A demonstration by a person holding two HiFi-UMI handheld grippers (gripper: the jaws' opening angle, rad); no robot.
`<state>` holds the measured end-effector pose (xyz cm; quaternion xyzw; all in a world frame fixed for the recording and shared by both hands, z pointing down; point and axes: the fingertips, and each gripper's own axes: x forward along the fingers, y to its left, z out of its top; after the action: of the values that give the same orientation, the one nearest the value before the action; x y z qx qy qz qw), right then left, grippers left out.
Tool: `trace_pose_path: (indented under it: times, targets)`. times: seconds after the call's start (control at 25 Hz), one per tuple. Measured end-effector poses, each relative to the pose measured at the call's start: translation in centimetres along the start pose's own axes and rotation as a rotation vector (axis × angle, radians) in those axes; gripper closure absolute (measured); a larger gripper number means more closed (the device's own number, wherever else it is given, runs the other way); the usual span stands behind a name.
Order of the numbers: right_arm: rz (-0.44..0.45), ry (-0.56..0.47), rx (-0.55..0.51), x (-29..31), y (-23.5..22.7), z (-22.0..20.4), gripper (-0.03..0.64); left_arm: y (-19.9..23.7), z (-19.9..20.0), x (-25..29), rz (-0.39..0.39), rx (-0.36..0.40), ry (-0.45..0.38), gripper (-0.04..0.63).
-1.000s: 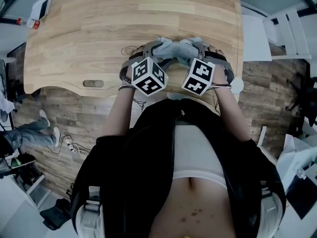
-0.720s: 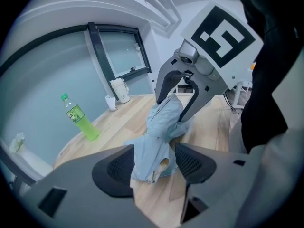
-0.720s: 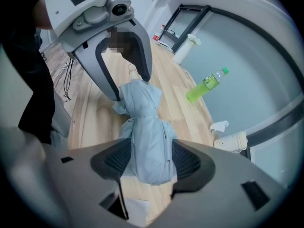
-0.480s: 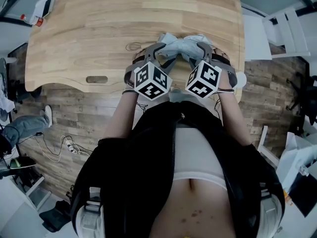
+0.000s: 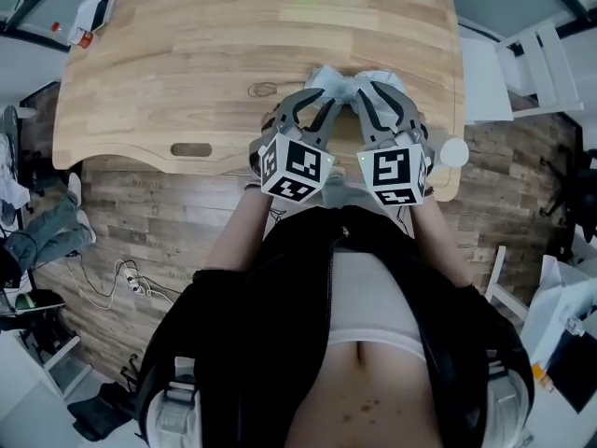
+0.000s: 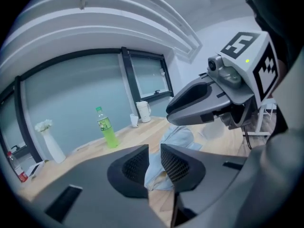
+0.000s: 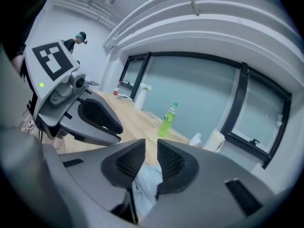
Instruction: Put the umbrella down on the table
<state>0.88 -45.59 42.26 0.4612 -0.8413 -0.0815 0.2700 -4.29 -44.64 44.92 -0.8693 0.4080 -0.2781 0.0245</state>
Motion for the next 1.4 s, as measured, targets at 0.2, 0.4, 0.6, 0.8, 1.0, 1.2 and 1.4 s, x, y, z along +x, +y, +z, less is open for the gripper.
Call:
trace_pose_path:
  times: [0.2, 0.4, 0.6, 0.8, 1.0, 1.2, 1.4]
  targets:
    - [-0.013, -0.160, 0.218, -2.3, 0.3, 2.4, 0.572, 0.0, 2.0, -2.3, 0.036, -0.057, -0.100, 0.559]
    - [0.012, -0.264, 0.375, -4.8, 0.8, 4.1, 0.577, 0.2, 3.5, -5.5, 0.100, -0.107, -0.166, 0.571]
    - [-0.040, -0.298, 0.332, -7.2, 1.8, 5.4, 0.581, -0.6, 3.9, -8.2, 0.102, -0.180, -0.215, 0.581]
    - [-0.065, -0.318, 0.323, -10.3, 3.5, 6.0, 0.583, -2.7, 4.1, -10.9, 0.080, -0.219, -0.245, 0.581]
    - [-0.073, -0.336, 0.341, -12.8, 5.3, 7.0, 0.583, -4.8, 4.5, -13.5, 0.059, -0.194, -0.276, 0.581]
    - [-0.094, -0.353, 0.353, -15.2, 6.7, 7.3, 0.583, -6.3, 5.3, -16.3, 0.050, -0.185, -0.321, 0.581]
    - [-0.113, -0.353, 0.365, -17.9, 7.5, 7.0, 0.586, -8.0, 6.5, -18.5, 0.008, -0.204, -0.410, 0.581]
